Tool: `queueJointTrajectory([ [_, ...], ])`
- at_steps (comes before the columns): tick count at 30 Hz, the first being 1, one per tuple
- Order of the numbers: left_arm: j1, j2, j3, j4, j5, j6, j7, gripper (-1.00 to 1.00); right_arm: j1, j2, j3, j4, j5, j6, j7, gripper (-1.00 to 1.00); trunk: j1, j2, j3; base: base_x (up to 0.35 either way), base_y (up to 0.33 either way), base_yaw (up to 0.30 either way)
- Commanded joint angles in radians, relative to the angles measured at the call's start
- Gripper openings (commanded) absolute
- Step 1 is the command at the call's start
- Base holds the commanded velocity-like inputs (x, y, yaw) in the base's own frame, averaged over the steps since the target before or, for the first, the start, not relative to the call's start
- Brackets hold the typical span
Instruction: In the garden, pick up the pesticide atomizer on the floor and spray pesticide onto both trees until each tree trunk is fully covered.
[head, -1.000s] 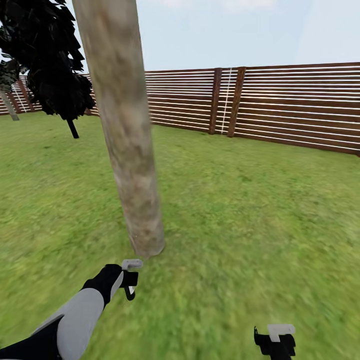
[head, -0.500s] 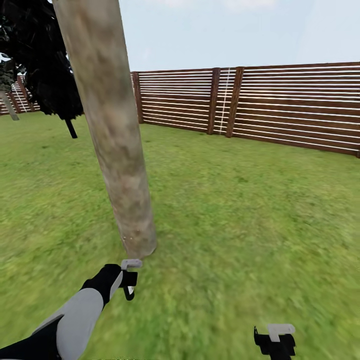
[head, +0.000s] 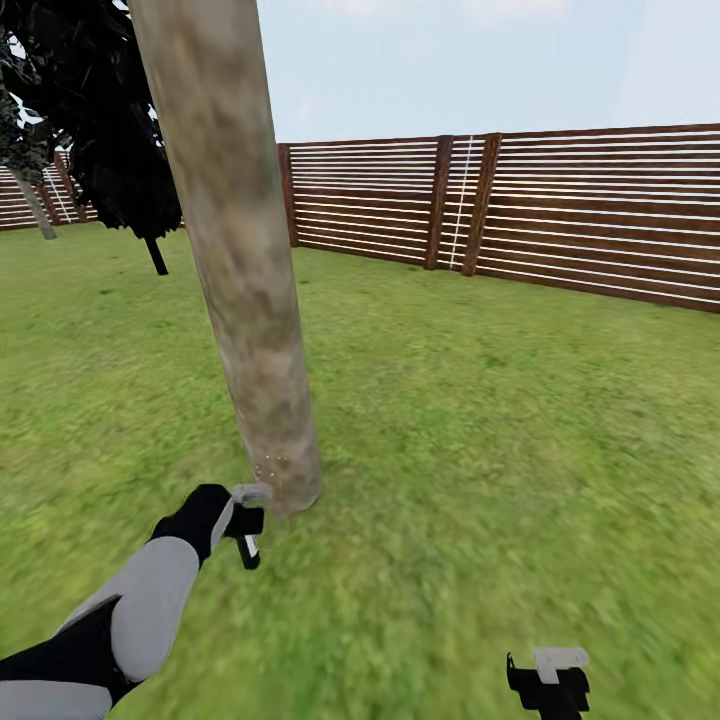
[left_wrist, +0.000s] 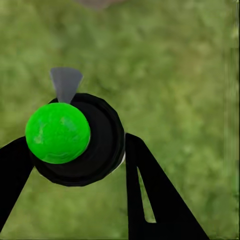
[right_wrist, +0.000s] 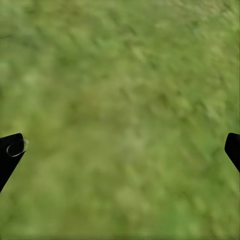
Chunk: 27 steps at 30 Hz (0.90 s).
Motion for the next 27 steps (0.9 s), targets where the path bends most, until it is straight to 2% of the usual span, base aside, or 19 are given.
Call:
queueJointTrajectory([
  [1, -0.002, -0.019, -0.004, -0.002, -0.011, 0.003, -0.018, -1.0, 0.0, 0.0, 0.0, 0.0, 0.0, 0.0, 0.0, 1.0, 0.0, 0.0, 0.0, 0.0, 0.0, 0.0],
  [2, -0.009, -0.041, -0.007, -0.004, -0.012, 0.004, -0.05, -1.0, 0.0, 0.0, 0.0, 0.0, 0.0, 0.0, 0.0, 1.0, 0.0, 0.0, 0.0, 0.0, 0.0, 0.0],
  [3, -0.017, -0.045, -0.007, -0.005, -0.012, 0.004, -0.057, -1.0, 0.0, 0.0, 0.0, 0.0, 0.0, 0.0, 0.0, 1.0, 0.0, 0.0, 0.0, 0.0, 0.0, 0.0],
  [5, -0.026, -0.03, -0.01, -0.032, -0.014, 0.007, -0.065, -1.0, 0.0, 0.0, 0.0, 0.0, 0.0, 0.0, 0.0, 1.0, 0.0, 0.0, 0.0, 0.0, 0.0, 0.0],
  [6, -0.023, -0.015, -0.011, -0.068, -0.014, 0.008, -0.067, -1.0, 0.0, 0.0, 0.0, 0.0, 0.0, 0.0, 0.0, 1.0, 0.0, 0.0, 0.0, 0.0, 0.0, 0.0],
  [8, -0.018, 0.029, -0.014, -0.132, -0.014, 0.011, -0.085, -1.0, 0.0, 0.0, 0.0, 0.0, 0.0, 0.0, 0.0, 1.0, 0.0, 0.0, 0.0, 0.0, 0.0, 0.0],
  [9, -0.017, 0.033, -0.024, -0.139, -0.019, 0.011, -0.107, -1.0, 0.0, 0.0, 0.0, 0.0, 0.0, 0.0, 0.0, 1.0, 0.0, 0.0, 0.0, 0.0, 0.0, 0.0],
  [10, -0.017, 0.03, -0.066, -0.143, -0.032, 0.015, -0.135, -1.0, 0.0, 0.0, 0.0, 0.0, 0.0, 0.0, 0.0, 1.0, 0.0, 0.0, 0.0, 0.0, 0.0, 0.0],
  [11, -0.016, 0.026, -0.148, -0.149, -0.04, 0.035, -0.165, -1.0, 0.0, 0.0, 0.0, 0.0, 0.0, 0.0, 0.0, 1.0, 0.0, 0.0, 0.0, 0.0, 0.0, 0.0],
  [12, -0.02, 0.021, -0.21, -0.153, -0.038, 0.065, -0.197, -1.0, 0.0, 0.0, 0.0, 0.001, 0.0, 0.0, 0.0, 1.0, 0.0, 0.0, 0.0, 0.0, 0.0, 0.0],
  [13, -0.024, 0.022, -0.239, -0.156, -0.032, 0.087, -0.241, -1.0, 0.0, 0.0, 0.0, 0.001, 0.0, 0.0, 0.0, 1.0, 0.0, 0.0, 0.0, 0.0, 0.0, 0.0],
  [15, -0.025, 0.039, -0.253, -0.161, -0.031, 0.098, -0.307, -1.0, 0.0, 0.0, 0.0, 0.0, 0.0, 0.0, 0.0, 1.0, 0.0, 0.0, 0.0, 0.0, 0.0, 0.0],
  [16, -0.023, 0.066, -0.255, -0.173, -0.03, 0.101, -0.333, -1.0, 0.0, 0.0, 0.0, 0.0, 0.0, 0.0, 0.0, 1.0, 0.0, 0.0, 0.0, 0.0, 0.0, 0.0],
  [17, -0.02, 0.111, -0.257, -0.203, -0.028, 0.106, -0.359, -1.0, 0.0, 0.0, 0.0, 0.0, 0.0, 0.0, 0.0, 1.0, 0.0, 0.0, 0.0, 0.0, 0.0, 0.0],
  [18, -0.017, 0.127, -0.258, -0.215, -0.029, 0.109, -0.367, -1.0, 0.0, 0.0, 0.0, 0.0, 0.0, 0.0, 0.0, 1.0, 0.0, 0.0, 0.0, 0.0, 0.0, 0.017],
  [19, -0.015, 0.132, -0.261, -0.22, -0.029, 0.11, -0.37, -1.0, 0.0, 0.0, 0.0, 0.0, 0.0, 0.0, 0.0, 1.0, 0.0, 0.0, 0.0, 0.0, 0.0, 0.138],
  [26, -0.029, 0.119, -0.263, -0.233, -0.027, 0.151, -0.374, -1.0, 0.0, -0.001, 0.0, -0.001, 0.0, 0.0, 0.0, 1.0, 0.0, 0.0, 0.0, 0.086, -0.085, 0.135],
  [27, -0.022, 0.119, -0.257, -0.288, -0.027, 0.154, -0.374, -1.0, 0.0, -0.001, 0.0, 0.0, 0.0, 0.0, 0.0, 1.0, 0.0, 0.0, 0.0, 0.237, -0.182, 0.003],
])
